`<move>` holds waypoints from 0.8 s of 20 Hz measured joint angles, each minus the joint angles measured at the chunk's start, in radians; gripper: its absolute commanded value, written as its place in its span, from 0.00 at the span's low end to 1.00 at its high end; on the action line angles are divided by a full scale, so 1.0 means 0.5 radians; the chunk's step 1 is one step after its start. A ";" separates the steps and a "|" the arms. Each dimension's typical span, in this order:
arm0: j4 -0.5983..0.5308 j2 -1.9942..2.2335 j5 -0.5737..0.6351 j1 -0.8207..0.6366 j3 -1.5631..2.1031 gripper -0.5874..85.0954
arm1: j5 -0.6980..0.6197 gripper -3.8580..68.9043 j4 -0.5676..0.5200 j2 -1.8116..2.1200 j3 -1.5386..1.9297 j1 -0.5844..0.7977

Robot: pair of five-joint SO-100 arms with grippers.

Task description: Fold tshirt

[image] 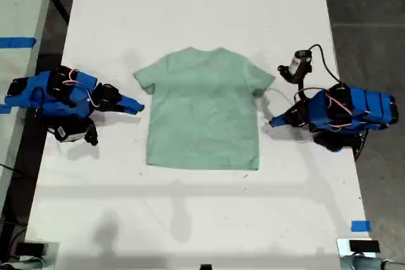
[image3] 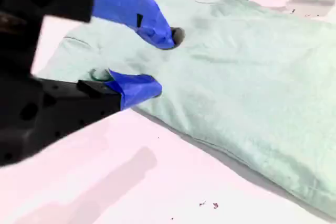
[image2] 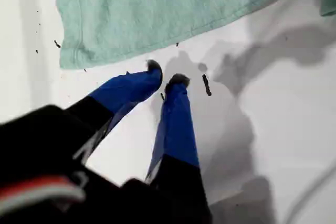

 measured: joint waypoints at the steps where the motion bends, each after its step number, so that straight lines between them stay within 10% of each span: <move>1: 0.000 0.000 0.000 0.000 0.000 0.01 | 0.000 0.07 0.000 0.000 0.000 0.000; 6: 0.000 0.000 -0.064 0.009 0.000 0.01 | 1.197 0.07 -0.021 0.000 0.000 -0.067; 16: 0.025 -0.015 -0.077 0.009 -0.190 0.01 | 1.292 0.07 0.049 -0.129 -0.334 -0.080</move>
